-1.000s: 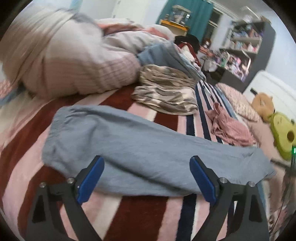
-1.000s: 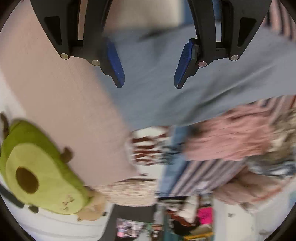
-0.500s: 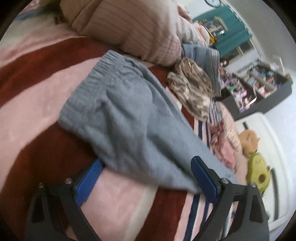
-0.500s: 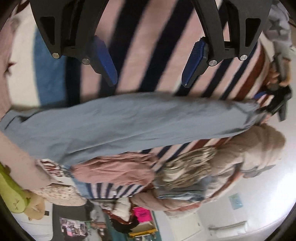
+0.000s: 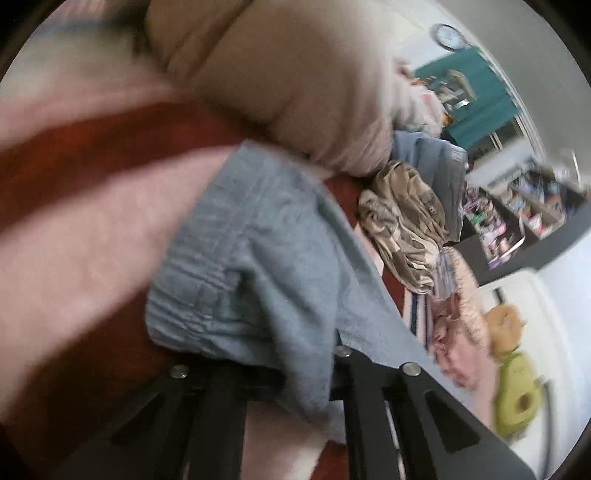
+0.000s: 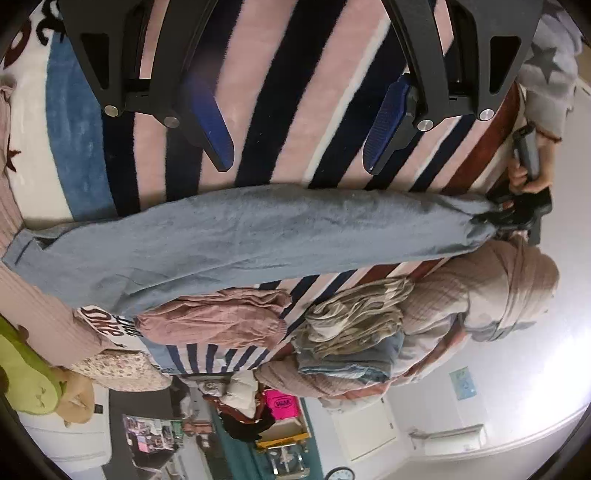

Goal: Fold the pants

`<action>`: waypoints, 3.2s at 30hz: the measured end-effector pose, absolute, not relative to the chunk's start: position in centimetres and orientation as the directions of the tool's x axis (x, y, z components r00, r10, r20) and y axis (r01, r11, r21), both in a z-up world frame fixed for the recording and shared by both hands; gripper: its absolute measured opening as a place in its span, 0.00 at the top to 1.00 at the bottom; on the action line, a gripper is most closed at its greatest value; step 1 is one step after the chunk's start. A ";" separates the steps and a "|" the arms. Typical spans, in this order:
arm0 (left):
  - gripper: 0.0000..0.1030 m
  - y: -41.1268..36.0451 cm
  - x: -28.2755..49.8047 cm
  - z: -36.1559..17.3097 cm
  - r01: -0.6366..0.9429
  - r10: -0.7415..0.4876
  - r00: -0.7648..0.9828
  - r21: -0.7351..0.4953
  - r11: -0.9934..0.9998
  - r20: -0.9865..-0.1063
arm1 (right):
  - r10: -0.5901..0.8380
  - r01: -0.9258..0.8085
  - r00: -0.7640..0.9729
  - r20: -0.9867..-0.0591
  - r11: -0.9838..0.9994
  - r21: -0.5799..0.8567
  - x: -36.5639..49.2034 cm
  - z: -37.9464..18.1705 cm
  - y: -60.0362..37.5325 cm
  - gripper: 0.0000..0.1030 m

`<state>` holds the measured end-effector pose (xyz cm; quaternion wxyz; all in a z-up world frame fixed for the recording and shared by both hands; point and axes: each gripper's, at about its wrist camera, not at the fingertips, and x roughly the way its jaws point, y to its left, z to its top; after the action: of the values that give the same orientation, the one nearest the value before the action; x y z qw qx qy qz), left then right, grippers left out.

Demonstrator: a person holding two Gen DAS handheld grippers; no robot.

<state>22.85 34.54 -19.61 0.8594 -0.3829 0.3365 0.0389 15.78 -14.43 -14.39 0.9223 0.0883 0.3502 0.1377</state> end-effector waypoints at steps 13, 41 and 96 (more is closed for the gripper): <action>0.94 40.3 13.6 -13.8 -0.517 0.213 0.806 -0.482 0.707 -0.553 | 0.305 -0.146 0.700 -0.645 0.946 0.289 17.1 -14.7 -14.1 0.33; 0.20 5.9 23.8 -14.3 0.365 -0.427 0.623 -0.239 0.900 -0.655 | 0.396 -0.227 0.688 -0.608 0.913 0.338 18.3 -15.7 -18.4 0.33; 0.86 18.3 19.8 -17.1 0.199 -0.308 0.642 -0.236 0.951 -0.702 | 0.440 -0.724 0.481 -0.758 0.688 -0.060 29.7 -11.9 3.8 0.36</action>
<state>19.80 18.32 -17.07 0.9036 -0.0685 0.3990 -0.1402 29.66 3.83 -11.94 0.8394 -0.1896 0.3733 0.3467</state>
